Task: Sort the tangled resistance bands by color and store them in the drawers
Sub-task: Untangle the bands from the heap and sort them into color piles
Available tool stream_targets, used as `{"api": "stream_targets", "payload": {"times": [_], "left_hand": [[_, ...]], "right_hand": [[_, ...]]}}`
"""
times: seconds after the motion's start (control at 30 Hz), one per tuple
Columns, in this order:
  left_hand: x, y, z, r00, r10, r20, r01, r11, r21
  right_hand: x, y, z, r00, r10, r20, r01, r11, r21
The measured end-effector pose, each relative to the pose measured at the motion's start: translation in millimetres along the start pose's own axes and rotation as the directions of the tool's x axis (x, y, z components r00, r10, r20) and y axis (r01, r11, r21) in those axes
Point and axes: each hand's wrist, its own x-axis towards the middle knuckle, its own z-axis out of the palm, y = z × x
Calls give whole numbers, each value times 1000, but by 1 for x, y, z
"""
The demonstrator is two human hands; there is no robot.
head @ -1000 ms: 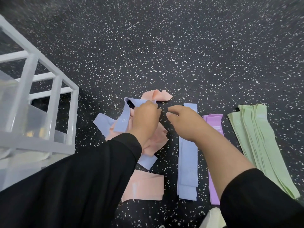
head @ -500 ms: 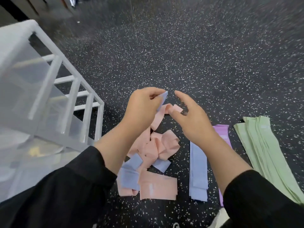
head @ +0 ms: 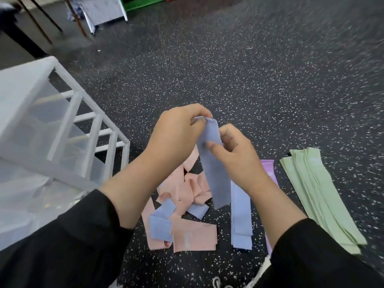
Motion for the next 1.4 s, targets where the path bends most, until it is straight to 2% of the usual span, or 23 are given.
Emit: {"api": "stream_targets", "payload": {"times": [0.13,0.27,0.43,0.6,0.7,0.83,0.97,1.17,1.23,1.3,1.4], "left_hand": [[-4,11,3,999,-29,18,31,986,-162],[-4,18,0,999,47,19,-42,972,-230],[6,23,-12,990,110,91,-96,983,-155],[20,35,-13,987,161,16,-157,978,-134],[31,38,-7,988,148,-47,-153,983,-102],[44,32,15,994,96,-53,-101,988,-117],[51,21,48,998,58,-2,-58,994,-93],[54,1,105,990,-21,139,28,998,-48],[57,-6,122,966,-54,252,63,998,-30],[57,-16,135,933,-98,346,94,995,27],[46,-41,144,933,-166,318,161,986,40]], "right_hand": [[0,2,-5,1000,-1,25,-1,995,103],[1,3,-10,997,-5,76,-5,992,128],[7,8,-16,999,16,-37,-11,991,132],[4,23,-27,988,152,39,-151,988,-19],[-6,32,-28,966,257,-15,-257,966,-5],[-21,40,-27,926,374,-53,-377,924,-62],[-35,52,-36,848,526,-66,-529,831,-172],[-58,58,-45,659,752,-1,-743,651,-157],[-54,64,-47,620,782,-61,-761,581,-289],[-47,69,-53,657,727,-200,-721,529,-447],[-37,79,-55,720,635,-281,-683,575,-451]]}}
